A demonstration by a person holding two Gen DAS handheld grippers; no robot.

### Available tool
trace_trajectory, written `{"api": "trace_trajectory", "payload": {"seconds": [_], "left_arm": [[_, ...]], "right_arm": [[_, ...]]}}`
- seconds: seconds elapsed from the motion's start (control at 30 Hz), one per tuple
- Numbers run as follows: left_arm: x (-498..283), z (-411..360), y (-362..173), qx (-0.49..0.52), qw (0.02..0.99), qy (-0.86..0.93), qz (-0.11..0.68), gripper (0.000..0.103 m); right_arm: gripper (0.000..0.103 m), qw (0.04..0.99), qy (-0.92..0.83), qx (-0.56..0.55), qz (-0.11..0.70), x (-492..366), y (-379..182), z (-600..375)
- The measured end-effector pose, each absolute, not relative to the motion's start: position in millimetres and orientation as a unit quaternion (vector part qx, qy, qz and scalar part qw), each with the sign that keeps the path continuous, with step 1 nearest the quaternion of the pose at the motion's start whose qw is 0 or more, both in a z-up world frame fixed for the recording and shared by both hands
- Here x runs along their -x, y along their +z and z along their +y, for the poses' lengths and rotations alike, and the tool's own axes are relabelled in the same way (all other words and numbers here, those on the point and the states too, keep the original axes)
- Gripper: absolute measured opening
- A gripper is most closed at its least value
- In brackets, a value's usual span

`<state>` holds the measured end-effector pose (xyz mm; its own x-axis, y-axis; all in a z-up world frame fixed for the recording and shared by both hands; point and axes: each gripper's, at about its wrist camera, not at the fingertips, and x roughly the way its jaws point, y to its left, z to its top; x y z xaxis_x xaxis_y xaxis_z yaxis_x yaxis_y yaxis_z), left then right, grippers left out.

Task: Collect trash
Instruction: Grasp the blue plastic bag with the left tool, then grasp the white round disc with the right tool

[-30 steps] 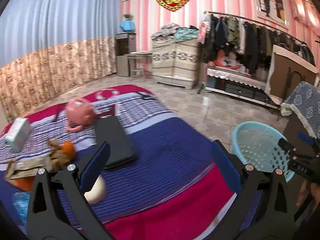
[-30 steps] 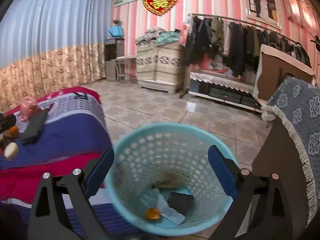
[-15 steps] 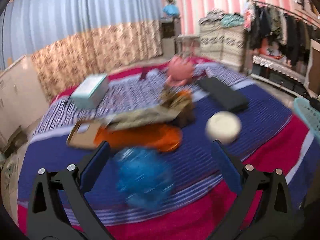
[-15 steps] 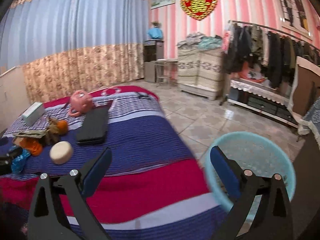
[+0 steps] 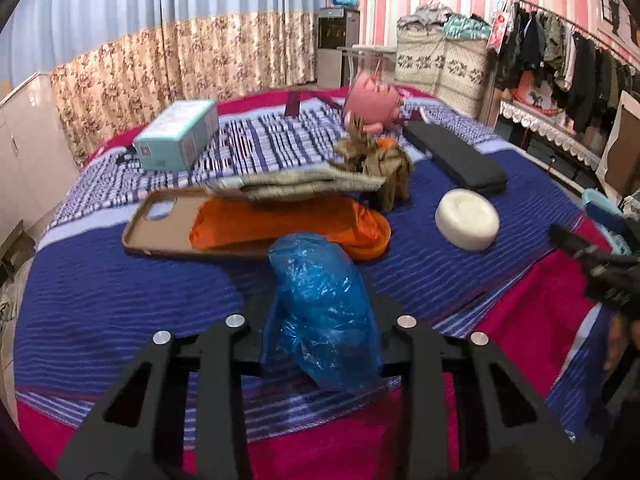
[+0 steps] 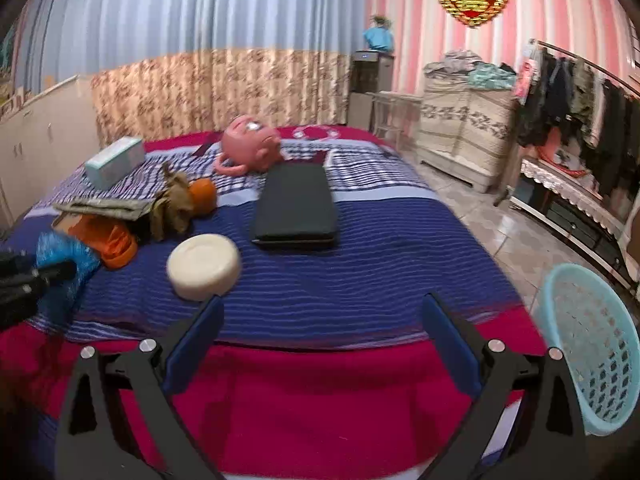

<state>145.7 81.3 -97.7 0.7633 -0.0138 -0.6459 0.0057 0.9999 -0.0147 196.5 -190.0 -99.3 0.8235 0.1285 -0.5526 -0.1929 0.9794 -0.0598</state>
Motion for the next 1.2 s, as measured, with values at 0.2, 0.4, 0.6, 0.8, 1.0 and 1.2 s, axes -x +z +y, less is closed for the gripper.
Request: {"api": "trace_trajectory", "payload": {"seconds": [0.2,0.4,0.6,0.8,1.0,1.2], "left_arm": [[-135,102,-60,0.006,0.956,0.006,0.294,0.032],[-143,132,-41,0.015,0.962,0.043,0.271,0.032],[-150,147,-38,0.032,0.960,0.066,0.268,0.032],[-157,133,-34,0.028,0.962,0.063,0.263,0.032],[-162,93,-23,0.018,0.969,0.033,0.243,0.032],[-172,32,-18,0.013,0.972,-0.021,0.234,0.032]], "right_arm": [[0.097,0.946,0.122,0.080,0.291,-209,-98,-153],[0.096,0.929,0.150,0.107,0.322,-232,-105,-121],[0.060,0.909,0.184,0.112,0.356,-246,-116,-107],[0.060,0.922,0.188,0.098,0.323,-232,-105,-117],[0.060,0.947,0.145,0.068,0.280,-209,-75,-170],[0.060,0.967,0.071,0.054,0.239,-184,-46,-241]]}}
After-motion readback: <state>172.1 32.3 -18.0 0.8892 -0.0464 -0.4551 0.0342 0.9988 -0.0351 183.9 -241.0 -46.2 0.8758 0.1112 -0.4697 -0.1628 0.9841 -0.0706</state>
